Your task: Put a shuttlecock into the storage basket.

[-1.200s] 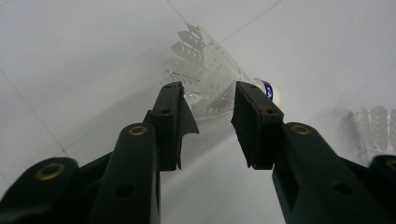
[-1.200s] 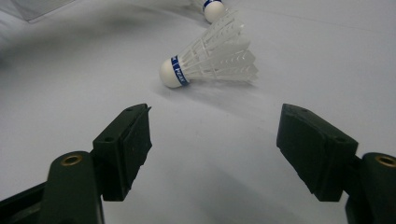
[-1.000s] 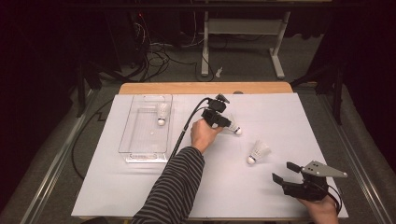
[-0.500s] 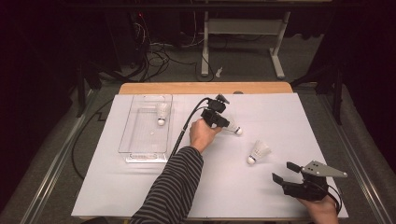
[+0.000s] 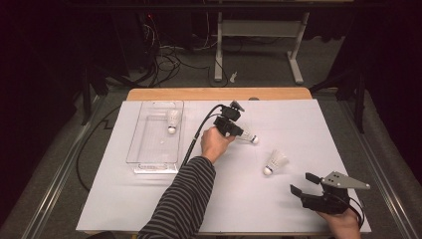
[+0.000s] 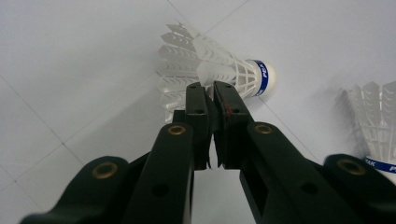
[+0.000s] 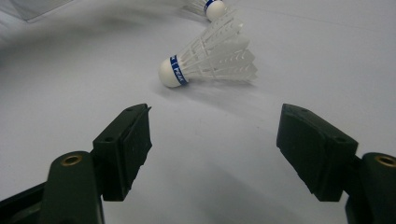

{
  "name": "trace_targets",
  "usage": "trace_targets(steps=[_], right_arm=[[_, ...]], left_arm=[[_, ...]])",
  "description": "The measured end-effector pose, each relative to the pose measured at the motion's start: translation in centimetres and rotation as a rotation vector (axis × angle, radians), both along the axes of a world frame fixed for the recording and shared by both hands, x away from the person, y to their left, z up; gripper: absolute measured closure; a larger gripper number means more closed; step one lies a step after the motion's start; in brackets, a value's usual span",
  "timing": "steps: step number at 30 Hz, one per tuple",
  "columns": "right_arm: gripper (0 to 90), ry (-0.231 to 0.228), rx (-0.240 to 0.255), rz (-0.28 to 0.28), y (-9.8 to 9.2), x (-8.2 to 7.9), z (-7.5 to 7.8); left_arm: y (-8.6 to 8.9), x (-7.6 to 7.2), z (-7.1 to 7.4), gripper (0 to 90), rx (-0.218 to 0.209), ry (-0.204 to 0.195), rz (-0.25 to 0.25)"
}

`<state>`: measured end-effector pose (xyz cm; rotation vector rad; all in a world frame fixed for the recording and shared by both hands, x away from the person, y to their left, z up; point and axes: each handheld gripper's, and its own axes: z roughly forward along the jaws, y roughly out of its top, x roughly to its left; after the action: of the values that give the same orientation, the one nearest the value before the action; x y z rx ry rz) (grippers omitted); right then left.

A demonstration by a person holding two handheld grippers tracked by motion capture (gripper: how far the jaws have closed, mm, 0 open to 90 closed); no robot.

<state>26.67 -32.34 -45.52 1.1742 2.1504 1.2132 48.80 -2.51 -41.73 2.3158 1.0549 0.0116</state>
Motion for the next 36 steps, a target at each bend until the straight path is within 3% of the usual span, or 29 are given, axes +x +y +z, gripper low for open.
trace_targets(steps=[36], right_arm=[[26.7, 0.000, 0.000, -0.001, 0.00, -0.02, 0.01]], left_arm=[[-0.08, -0.35, 0.30, 89.5, -0.019, -0.012, -0.024]])
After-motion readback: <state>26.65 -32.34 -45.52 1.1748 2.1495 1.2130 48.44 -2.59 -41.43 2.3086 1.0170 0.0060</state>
